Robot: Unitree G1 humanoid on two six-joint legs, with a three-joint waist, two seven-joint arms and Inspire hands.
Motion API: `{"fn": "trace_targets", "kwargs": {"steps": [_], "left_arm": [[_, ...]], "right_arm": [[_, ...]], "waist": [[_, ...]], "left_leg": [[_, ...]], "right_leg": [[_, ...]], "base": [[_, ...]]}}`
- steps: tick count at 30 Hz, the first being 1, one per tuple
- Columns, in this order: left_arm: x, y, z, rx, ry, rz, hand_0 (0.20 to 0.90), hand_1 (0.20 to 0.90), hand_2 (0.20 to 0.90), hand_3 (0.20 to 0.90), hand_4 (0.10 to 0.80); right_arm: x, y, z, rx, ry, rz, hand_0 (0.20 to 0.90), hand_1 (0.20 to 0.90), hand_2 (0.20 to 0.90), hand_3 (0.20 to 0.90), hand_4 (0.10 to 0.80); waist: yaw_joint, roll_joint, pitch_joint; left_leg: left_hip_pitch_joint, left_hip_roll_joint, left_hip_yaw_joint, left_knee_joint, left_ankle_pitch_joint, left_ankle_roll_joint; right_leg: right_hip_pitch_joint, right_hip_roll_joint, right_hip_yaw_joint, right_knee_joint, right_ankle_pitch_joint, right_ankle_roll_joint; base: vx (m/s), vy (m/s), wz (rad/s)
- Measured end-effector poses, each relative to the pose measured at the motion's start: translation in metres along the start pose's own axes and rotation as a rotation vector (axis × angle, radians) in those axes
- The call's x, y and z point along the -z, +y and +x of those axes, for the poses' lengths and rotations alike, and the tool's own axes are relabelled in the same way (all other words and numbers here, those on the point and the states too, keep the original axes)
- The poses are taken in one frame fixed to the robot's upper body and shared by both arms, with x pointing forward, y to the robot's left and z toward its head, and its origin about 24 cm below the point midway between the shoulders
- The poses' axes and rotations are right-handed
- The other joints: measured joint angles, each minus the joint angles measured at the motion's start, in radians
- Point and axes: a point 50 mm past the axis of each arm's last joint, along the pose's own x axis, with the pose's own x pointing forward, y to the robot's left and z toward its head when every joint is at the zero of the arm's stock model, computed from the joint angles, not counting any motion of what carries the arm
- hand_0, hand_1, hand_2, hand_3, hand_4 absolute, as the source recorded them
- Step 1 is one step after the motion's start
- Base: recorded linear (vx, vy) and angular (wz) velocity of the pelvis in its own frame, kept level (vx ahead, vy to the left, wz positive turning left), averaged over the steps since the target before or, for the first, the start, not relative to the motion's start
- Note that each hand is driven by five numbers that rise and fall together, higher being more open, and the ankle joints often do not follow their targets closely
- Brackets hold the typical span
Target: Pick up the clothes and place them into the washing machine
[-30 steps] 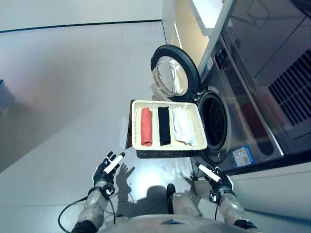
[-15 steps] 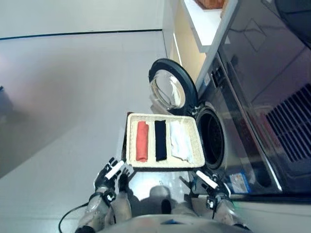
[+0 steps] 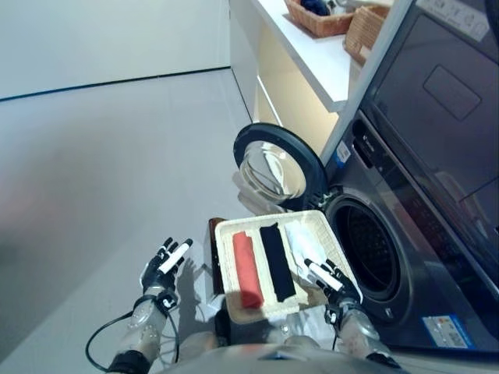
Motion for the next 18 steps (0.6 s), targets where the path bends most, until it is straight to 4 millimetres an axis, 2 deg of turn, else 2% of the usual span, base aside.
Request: {"fn": "trace_targets", "kwargs": {"steps": [1,2,4,5,7,10,11,12,14,15,18], "left_arm": [[0.0,0.001,0.0,-0.001,0.001,0.007,0.9,0.9,0.9,0.9,0.8],[0.001,0.002,-0.001,-0.005,0.005,0.009,0.9,0.9,0.9,0.9,0.8],[0.001,0.004,-0.002,-0.004,0.008,0.023,0.9,0.9,0.9,0.9,0.8],[0.001,0.005,-0.002,-0.003,0.011,0.03,0.9,0.9,0.9,0.9,0.8],[0.003,0.005,-0.003,-0.002,0.017,0.034,0.9,0.9,0.9,0.9,0.8],[0.012,0.015,-0.011,-0.025,0.044,0.037,0.9,0.9,0.9,0.9,0.8],[0.014,0.021,-0.014,-0.034,0.051,0.047,0.9,0.9,0.9,0.9,0.8],[0.017,0.027,-0.017,-0.046,0.062,0.05,0.9,0.9,0.9,0.9,0.8],[0.024,0.027,-0.02,-0.044,0.091,0.045,0.9,0.9,0.9,0.9,0.8],[0.031,0.024,-0.023,-0.038,0.113,0.033,0.9,0.9,0.9,0.9,0.8],[0.036,0.024,-0.025,-0.039,0.124,0.027,0.9,0.9,0.9,0.9,0.8]], "right_arm": [[0.001,-0.001,-0.001,0.004,0.002,0.001,0.9,0.9,0.9,0.9,0.8],[0.002,-0.004,-0.001,0.009,0.003,0.005,0.9,0.9,0.9,0.9,0.8],[0.002,-0.004,-0.002,0.01,0.001,0.01,0.9,0.9,0.9,0.9,0.8],[0.005,-0.006,-0.004,0.018,0.009,0.01,0.9,0.9,0.9,0.9,0.8],[0.011,-0.012,-0.007,0.034,0.025,0.009,0.9,0.9,0.9,0.9,0.8],[0.015,-0.015,-0.01,0.039,0.039,0.008,0.9,0.9,0.9,0.9,0.8],[0.018,-0.015,-0.011,0.039,0.048,0.01,0.9,0.9,0.9,0.9,0.8],[0.02,-0.015,-0.011,0.04,0.053,0.01,0.9,0.9,0.9,0.9,0.8],[0.011,-0.018,-0.009,0.043,0.03,0.001,0.9,0.9,0.9,0.9,0.8],[0.005,-0.024,-0.007,0.053,0.019,-0.016,0.9,0.9,0.9,0.9,0.8],[-0.002,-0.029,-0.006,0.062,0.001,-0.034,0.9,0.9,0.9,0.9,0.8]], "waist": [[0.001,-0.001,-0.002],[-0.003,0.01,-0.002],[-0.037,0.019,-0.007],[-0.059,0.021,-0.008],[-0.083,0.016,-0.007],[-0.079,-0.012,-0.018],[-0.077,-0.045,-0.027],[-0.072,-0.066,-0.036],[-0.076,-0.048,-0.02],[-0.073,-0.037,-0.017],[-0.073,-0.027,-0.02]], "left_leg": [[0.013,-0.003,-0.002,-0.008,-0.006,0.005],[0.021,-0.001,-0.02,-0.022,-0.001,0.006],[0.021,0.0,-0.055,-0.028,0.007,-0.002],[0.021,-0.001,-0.082,-0.029,0.01,-0.003],[0.035,-0.001,-0.11,-0.034,0.011,-0.01],[0.06,-0.007,-0.117,-0.037,-0.008,-0.039],[0.061,-0.022,-0.119,-0.038,-0.017,-0.054],[0.059,-0.029,-0.118,-0.035,-0.028,-0.076],[0.05,-0.004,-0.117,-0.015,-0.038,-0.098],[0.05,0.021,-0.114,-0.014,-0.038,-0.111],[0.04,0.047,-0.114,-0.013,-0.038,-0.127]], "right_leg": [[-0.028,-0.017,-0.026,0.02,-0.017,-0.014],[-0.043,-0.03,-0.077,-0.013,-0.056,-0.035],[-0.066,-0.035,-0.114,-0.142,-0.06,-0.031],[-0.055,-0.04,-0.134,-0.252,-0.05,-0.014],[-0.052,-0.048,-0.133,-0.42,0.008,0.028],[-0.024,-0.067,-0.135,-0.549,0.146,0.02],[0.004,-0.079,-0.135,-0.569,0.209,0.018],[0.022,-0.086,-0.146,-0.603,0.166,0.019],[0.038,-0.069,-0.167,-0.617,0.154,0.01],[0.038,-0.046,-0.181,-0.617,0.146,-0.003],[0.033,-0.021,-0.189,-0.618,0.137,-0.019]], "base": [[0.238,0.036,-0.08],[0.233,-0.012,-0.02],[0.219,-0.048,0.43],[0.201,-0.055,0.73],[0.178,-0.044,0.56],[0.142,-0.054,0.11],[0.087,-0.057,0.01],[0.09,-0.058,-0.01],[0.043,-0.04,0.07],[0.013,-0.053,0.1],[0.013,-0.057,0.04]]}}
